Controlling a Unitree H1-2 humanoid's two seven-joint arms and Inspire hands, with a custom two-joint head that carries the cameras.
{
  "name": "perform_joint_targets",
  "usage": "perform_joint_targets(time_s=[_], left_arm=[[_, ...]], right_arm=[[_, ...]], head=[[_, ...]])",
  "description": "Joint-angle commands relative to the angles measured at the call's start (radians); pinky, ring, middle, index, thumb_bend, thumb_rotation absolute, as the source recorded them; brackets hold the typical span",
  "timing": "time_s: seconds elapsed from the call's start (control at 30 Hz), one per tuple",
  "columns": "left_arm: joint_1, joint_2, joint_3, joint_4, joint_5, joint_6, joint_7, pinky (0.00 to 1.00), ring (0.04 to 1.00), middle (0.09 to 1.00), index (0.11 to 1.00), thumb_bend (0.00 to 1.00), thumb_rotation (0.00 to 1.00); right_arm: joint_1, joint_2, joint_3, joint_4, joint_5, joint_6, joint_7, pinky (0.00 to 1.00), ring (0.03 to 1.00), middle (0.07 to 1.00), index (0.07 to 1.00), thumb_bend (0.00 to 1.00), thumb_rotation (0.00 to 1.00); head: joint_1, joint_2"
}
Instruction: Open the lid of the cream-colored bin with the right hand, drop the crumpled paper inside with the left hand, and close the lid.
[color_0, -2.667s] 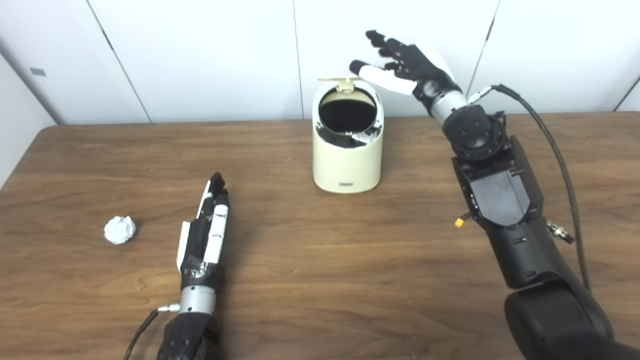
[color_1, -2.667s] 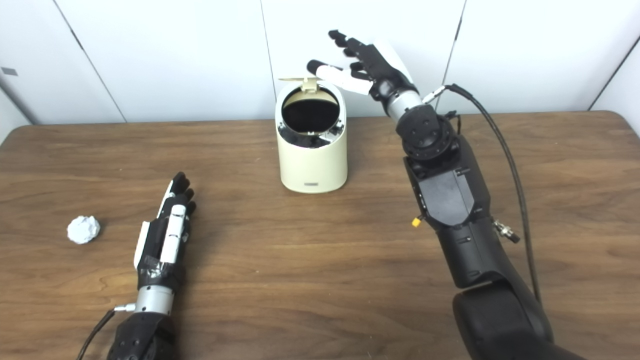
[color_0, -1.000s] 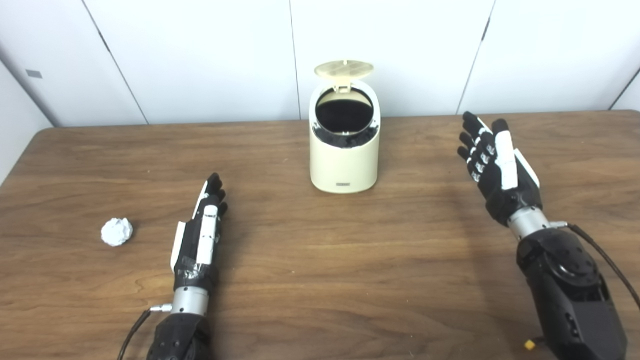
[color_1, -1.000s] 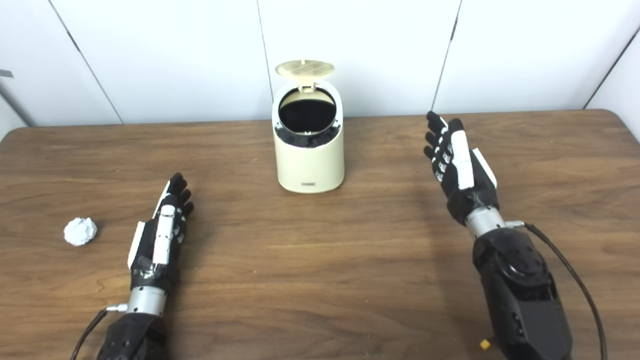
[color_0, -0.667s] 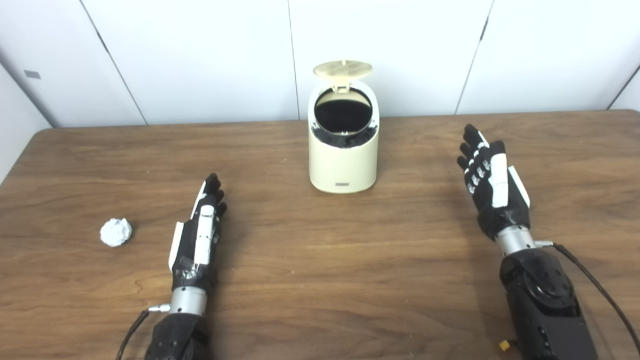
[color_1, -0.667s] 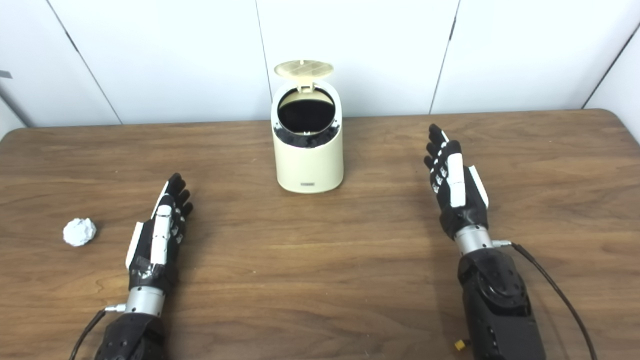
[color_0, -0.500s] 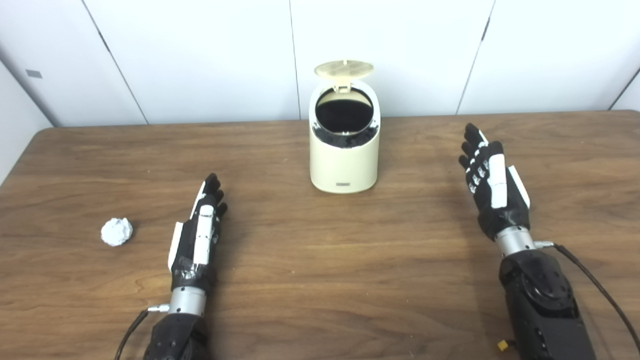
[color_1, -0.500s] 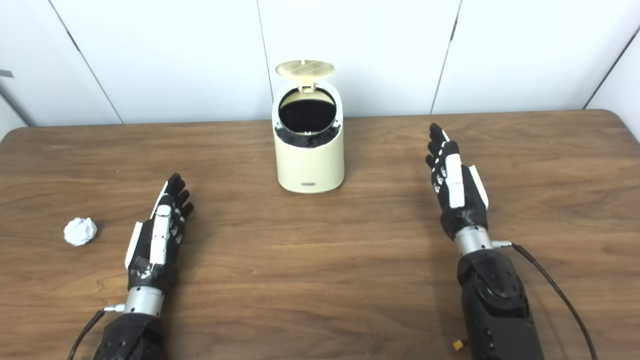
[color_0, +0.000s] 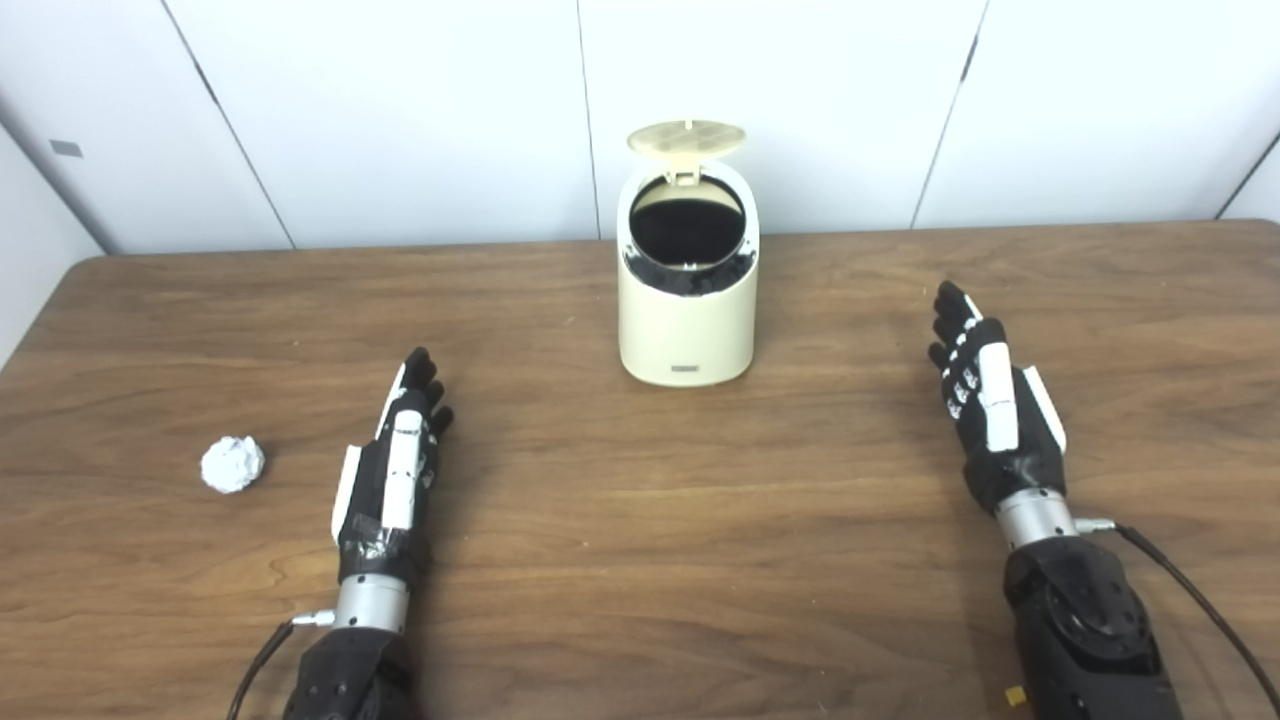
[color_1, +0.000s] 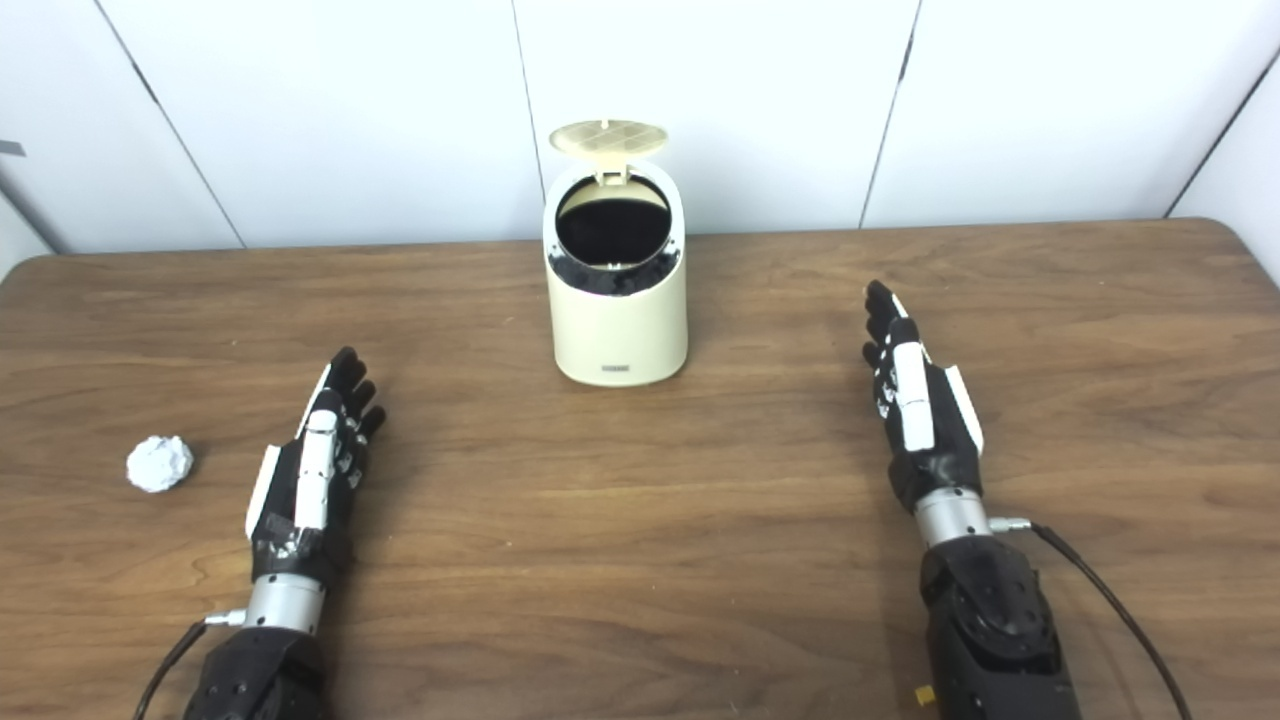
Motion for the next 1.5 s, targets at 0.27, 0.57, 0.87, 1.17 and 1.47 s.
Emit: perform_joint_targets(time_s=[0.27, 0.57, 0.87, 1.17, 1.47], left_arm=[[-0.001, -0.008, 0.001, -0.038, 0.011, 0.002, 0.015, 1.00, 1.000, 1.000, 1.000, 0.38, 0.97], [0.000, -0.004, -0.005, -0.046, 0.016, 0.009, 0.013, 1.00, 1.000, 1.000, 1.000, 0.40, 0.97], [0.005, -0.028, -0.018, -0.054, 0.038, 0.029, 0.032, 1.00, 0.997, 1.000, 1.000, 0.44, 0.95], [0.007, -0.044, -0.023, -0.037, 0.056, 0.007, 0.039, 0.99, 0.987, 0.983, 1.000, 0.46, 0.91], [0.000, -0.058, -0.030, -0.015, 0.058, -0.012, 0.046, 1.00, 0.987, 0.981, 1.000, 0.43, 0.87]], right_arm=[[-0.001, -0.014, -0.029, -0.002, 0.015, -0.091, 0.031, 1.00, 0.993, 0.975, 0.945, 0.57, 1.00], [0.007, -0.016, -0.027, -0.010, 0.021, -0.102, 0.041, 1.00, 0.993, 0.982, 0.954, 0.58, 1.00], [0.001, -0.038, -0.049, 0.038, 0.058, -0.126, 0.071, 1.00, 0.997, 0.991, 0.962, 0.58, 1.00], [0.003, -0.049, -0.057, 0.032, 0.078, -0.102, 0.080, 1.00, 0.992, 0.987, 0.963, 0.57, 1.00], [0.016, -0.032, -0.061, -0.083, 0.089, 0.005, 0.053, 0.99, 0.984, 0.971, 0.947, 0.56, 1.00]], head=[[0.010, 0.008], [0.073, 0.020], [0.182, 0.012], [0.263, -0.006], [0.348, -0.027]])
